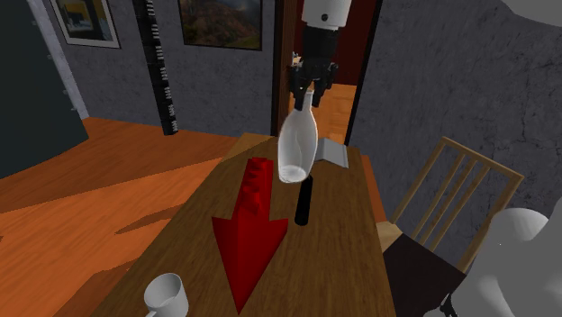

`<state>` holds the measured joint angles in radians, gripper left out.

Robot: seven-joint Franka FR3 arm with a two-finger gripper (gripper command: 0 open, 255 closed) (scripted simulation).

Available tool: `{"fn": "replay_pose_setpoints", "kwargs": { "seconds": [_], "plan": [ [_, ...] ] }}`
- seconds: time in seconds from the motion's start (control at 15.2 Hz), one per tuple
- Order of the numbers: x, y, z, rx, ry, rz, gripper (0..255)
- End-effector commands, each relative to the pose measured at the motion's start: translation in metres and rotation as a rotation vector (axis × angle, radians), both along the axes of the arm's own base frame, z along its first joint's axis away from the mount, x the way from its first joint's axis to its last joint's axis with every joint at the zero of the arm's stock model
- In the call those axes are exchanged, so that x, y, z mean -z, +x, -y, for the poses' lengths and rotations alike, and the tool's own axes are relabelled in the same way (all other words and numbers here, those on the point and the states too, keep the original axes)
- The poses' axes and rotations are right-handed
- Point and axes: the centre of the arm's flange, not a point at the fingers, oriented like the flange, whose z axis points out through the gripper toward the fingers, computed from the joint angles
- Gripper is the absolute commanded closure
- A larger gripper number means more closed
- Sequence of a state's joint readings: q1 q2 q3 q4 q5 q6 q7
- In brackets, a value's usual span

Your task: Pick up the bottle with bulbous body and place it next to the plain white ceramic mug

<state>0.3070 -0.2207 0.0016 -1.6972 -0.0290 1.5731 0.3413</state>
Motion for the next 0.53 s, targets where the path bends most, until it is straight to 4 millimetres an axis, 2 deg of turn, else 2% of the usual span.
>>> {"fn": "replay_pose_setpoints", "kwargs": {
  "seconds": [0.0, 0.46],
  "plan": [
    [0.006, -0.011, -0.023, 0.002, 0.000, 0.001, 255],
    [0.025, -0.040, -0.109, 0.002, 0.000, 0.001, 255]
  ]
}}
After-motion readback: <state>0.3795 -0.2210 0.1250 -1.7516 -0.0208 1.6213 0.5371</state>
